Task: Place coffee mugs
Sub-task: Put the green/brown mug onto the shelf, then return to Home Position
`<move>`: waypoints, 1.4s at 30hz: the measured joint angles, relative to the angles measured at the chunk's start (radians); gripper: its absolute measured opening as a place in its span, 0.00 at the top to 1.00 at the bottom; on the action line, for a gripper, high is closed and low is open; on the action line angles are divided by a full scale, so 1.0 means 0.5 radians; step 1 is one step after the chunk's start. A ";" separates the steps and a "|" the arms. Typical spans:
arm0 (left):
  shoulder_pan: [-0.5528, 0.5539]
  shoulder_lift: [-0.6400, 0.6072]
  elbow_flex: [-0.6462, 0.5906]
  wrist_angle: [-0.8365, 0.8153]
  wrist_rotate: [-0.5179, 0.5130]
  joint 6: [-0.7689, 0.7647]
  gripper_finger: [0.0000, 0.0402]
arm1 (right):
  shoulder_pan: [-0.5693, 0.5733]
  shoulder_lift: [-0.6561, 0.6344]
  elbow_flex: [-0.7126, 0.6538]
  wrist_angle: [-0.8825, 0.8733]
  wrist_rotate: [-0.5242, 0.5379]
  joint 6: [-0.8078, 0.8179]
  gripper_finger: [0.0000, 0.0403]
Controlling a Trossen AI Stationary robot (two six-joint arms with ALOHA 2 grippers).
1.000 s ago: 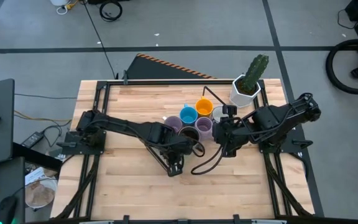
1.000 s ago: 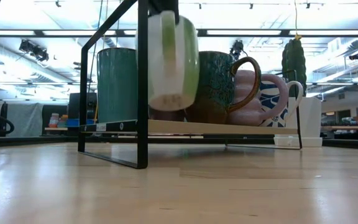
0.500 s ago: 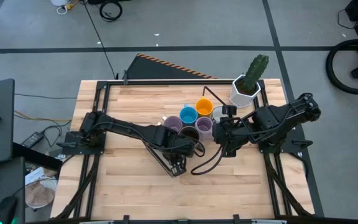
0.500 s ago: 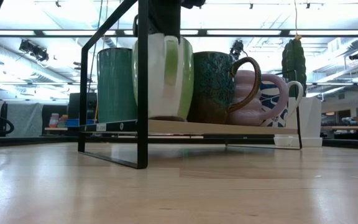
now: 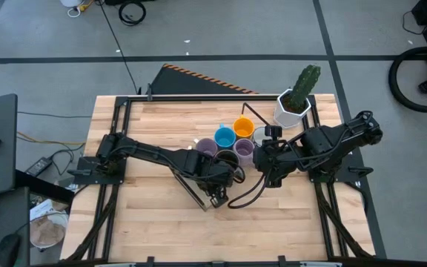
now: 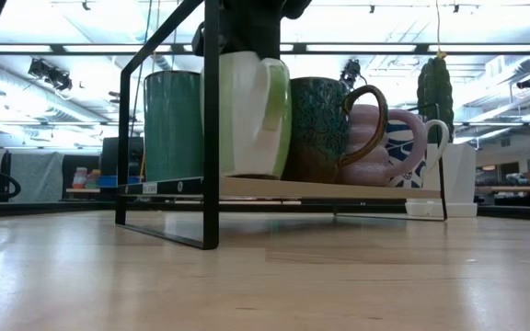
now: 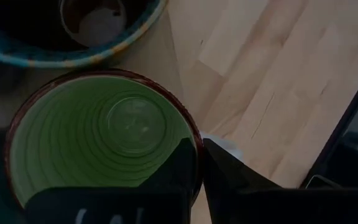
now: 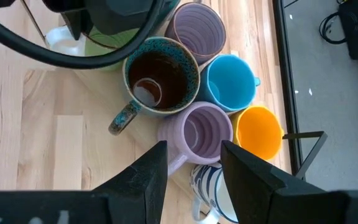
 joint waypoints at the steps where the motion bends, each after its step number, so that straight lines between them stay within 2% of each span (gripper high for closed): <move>1: 0.000 0.000 -0.001 0.004 -0.001 -0.036 0.93 | 0.000 0.000 0.000 -0.001 -0.001 0.001 0.62; 7: 0.000 0.009 -0.006 0.047 0.029 -0.289 0.86 | 0.003 0.000 0.000 -0.004 -0.073 0.022 0.62; 17: -0.002 0.010 -0.007 0.173 0.031 -0.297 0.74 | 0.101 0.000 0.000 -0.021 -0.073 0.054 0.62; 20: 0.009 0.010 -0.007 0.171 0.108 -0.292 0.72 | 0.116 0.000 0.000 -0.048 -0.072 0.085 0.62; 24: 0.036 0.009 -0.005 0.173 0.309 -0.236 0.71 | 0.139 0.000 0.000 -0.056 -0.070 0.092 0.62; 26: 0.037 0.003 -0.005 0.172 0.342 -0.228 0.71 | 0.164 0.000 0.000 -0.067 -0.075 0.110 0.62; 36: 0.041 -0.074 -0.004 0.139 0.239 -0.008 0.71 | 0.294 0.000 0.000 -0.144 -0.085 0.230 0.63; 40: 0.078 -0.137 -0.003 0.060 0.239 0.214 0.71 | 0.347 -0.002 -0.001 -0.156 -0.043 0.283 0.63; 42: 0.084 -0.182 -0.003 -0.025 0.153 0.350 0.71 | 0.384 -0.031 -0.041 -0.104 0.014 0.316 0.63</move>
